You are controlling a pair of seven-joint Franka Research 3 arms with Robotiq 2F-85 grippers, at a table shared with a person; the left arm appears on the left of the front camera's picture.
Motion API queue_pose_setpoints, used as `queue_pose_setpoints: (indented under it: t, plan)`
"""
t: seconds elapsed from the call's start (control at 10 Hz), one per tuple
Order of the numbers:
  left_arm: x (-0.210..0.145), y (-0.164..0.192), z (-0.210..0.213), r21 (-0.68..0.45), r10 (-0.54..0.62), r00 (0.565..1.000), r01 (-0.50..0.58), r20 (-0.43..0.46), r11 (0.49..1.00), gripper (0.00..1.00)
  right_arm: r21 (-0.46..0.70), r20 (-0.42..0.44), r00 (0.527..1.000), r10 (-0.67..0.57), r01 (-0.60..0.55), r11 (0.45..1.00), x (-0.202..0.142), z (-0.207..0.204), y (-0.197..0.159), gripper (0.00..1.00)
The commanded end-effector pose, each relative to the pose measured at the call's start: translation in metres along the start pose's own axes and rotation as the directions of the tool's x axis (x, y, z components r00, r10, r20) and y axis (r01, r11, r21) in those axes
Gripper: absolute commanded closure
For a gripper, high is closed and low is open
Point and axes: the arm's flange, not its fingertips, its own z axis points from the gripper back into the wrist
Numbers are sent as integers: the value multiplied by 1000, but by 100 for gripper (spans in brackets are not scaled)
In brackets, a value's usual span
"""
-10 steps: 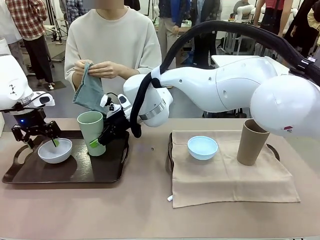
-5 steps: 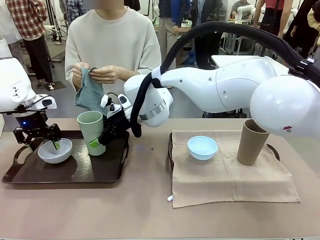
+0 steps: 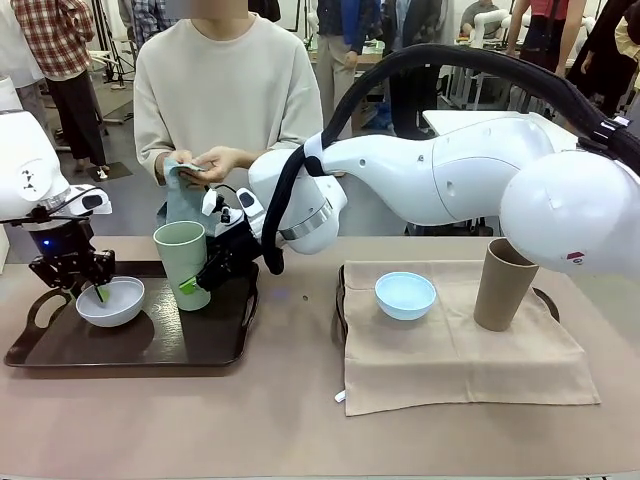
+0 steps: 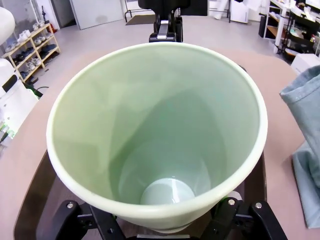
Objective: Set up a tray with a mat and arrange the tableware.
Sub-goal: Pick up the Picnic Bowl and Reusable plastic cup from the Handle tray in front of the human's position and hold them in the air.
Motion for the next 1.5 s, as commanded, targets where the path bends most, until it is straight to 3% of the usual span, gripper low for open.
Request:
queue_pose_setpoints:
  t: [0.0,0.1,0.2,0.3,0.5,0.6,0.7,0.8,0.9,1.2,1.4]
  plan:
    - [-6,1,4,35,30,1000,-29,-10,999,88,8,41,999,9,-9,1000,-1,-2,-3,78]
    - [-5,2,2,34,35,999,-34,-18,999,100,9,43,999,7,-8,1000,-1,-2,-3,100]
    - [-4,3,2,35,37,999,-36,-23,999,100,10,44,999,6,-7,1000,-1,-2,-4,78]
    - [-3,3,1,36,40,999,-39,-27,999,100,10,46,999,7,-7,1000,-2,-1,-4,100]
    - [-2,3,1,37,43,999,-42,-31,998,100,12,48,999,9,-10,1000,-3,-2,-4,100]
    - [-2,3,2,38,42,999,-41,-31,998,100,11,47,999,11,-11,1000,-3,-2,-5,78]
    - [-2,4,3,40,44,999,-43,-30,998,100,11,47,999,11,-12,1000,-3,-2,-5,78]
    - [-3,4,3,40,45,999,-43,-29,998,100,11,46,999,11,-12,1000,-3,-2,-4,100]
    - [-4,4,5,43,49,998,-48,-35,998,100,-15,43,999,-5,6,1000,-3,0,-4,78]
    - [-23,-1,56,-44,75,997,-76,-27,996,100,-63,32,999,8,-6,998,37,32,33,78]
    - [-52,-11,116,-42,80,991,-76,103,996,100,-125,12,999,51,-49,991,73,58,75,78]
